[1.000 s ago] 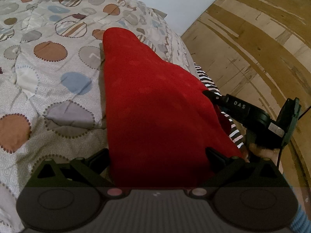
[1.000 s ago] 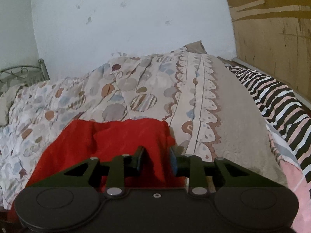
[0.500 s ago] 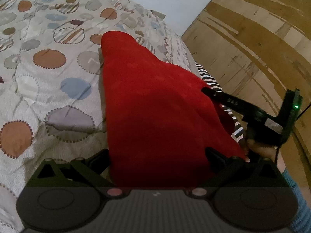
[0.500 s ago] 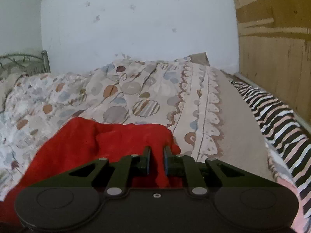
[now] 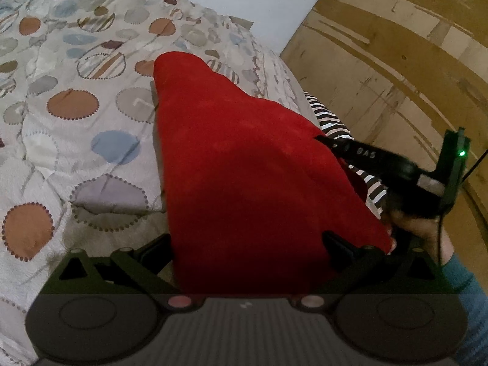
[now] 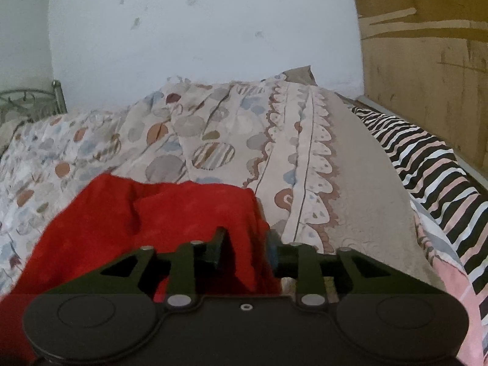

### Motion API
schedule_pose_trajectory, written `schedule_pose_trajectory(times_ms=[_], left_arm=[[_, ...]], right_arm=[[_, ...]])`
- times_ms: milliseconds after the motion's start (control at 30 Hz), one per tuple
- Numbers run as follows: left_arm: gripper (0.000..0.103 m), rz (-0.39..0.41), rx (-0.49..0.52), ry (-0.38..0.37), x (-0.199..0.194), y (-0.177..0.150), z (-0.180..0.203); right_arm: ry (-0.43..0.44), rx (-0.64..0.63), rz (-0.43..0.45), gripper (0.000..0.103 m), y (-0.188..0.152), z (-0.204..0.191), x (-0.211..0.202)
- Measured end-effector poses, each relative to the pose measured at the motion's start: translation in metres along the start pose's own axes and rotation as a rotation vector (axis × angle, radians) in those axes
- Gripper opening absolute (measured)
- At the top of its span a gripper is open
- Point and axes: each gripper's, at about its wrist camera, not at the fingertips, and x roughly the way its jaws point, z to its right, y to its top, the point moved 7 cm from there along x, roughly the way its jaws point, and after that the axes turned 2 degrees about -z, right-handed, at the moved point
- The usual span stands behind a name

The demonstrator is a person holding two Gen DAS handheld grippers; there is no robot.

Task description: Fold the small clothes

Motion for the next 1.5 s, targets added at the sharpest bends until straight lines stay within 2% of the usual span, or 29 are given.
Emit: schedule_pose_trajectory(times_ms=[67,167,200,300,400,433,500,567,767,833,967,1033,1133,1300,1500], left_arm=[[0.103,0.009,0.011,0.014,0.0,-0.001,0.003],[0.103,0.013,0.02,0.031,0.001,-0.002,0.006],[0.103,0.012,0.022,0.034,0.001,-0.002,0.006],[0.103,0.01,0.027,0.045,0.003,-0.002,0.007],[0.103,0.016,0.042,0.057,0.004,-0.003,0.01],[0.103,0.018,0.045,0.058,0.003,-0.003,0.01],[0.103,0.018,0.04,0.054,0.003,-0.004,0.009],[0.103,0.012,0.036,0.049,0.003,-0.004,0.008],[0.103,0.002,0.041,0.063,0.003,-0.003,0.01],[0.103,0.004,0.04,0.065,0.004,-0.003,0.01],[0.103,0.006,0.043,0.066,0.005,-0.003,0.01],[0.103,0.01,0.05,0.071,0.005,-0.003,0.01],[0.103,0.02,0.072,0.084,0.005,-0.005,0.011],[0.103,0.036,0.09,0.082,0.006,-0.008,0.012],[0.103,0.027,0.044,0.042,0.007,-0.009,0.006]], right_arm=[[0.026,0.029,0.013,0.041,0.003,0.0,-0.005],[0.056,0.042,0.028,0.065,0.01,-0.003,-0.006],[0.058,0.041,0.027,0.068,0.012,-0.004,-0.004],[0.035,0.013,-0.012,0.068,0.018,-0.008,0.01],[-0.077,-0.017,-0.076,0.067,0.014,-0.001,0.032],[-0.079,0.012,-0.085,0.069,0.012,0.005,0.037],[-0.068,0.1,-0.093,0.079,0.008,0.018,0.042],[-0.057,0.159,-0.091,0.083,0.001,0.027,0.041],[0.005,0.227,-0.062,0.086,-0.005,0.031,0.022],[0.044,0.22,-0.072,0.09,-0.006,0.026,0.018],[0.181,0.244,-0.075,0.102,-0.01,0.016,0.009],[0.193,0.252,-0.095,0.102,-0.013,0.014,0.011],[0.164,0.253,-0.135,0.102,-0.023,0.017,0.02],[0.174,0.292,-0.116,0.102,-0.031,0.021,0.024],[0.205,0.307,-0.092,0.103,-0.035,0.026,0.024]])
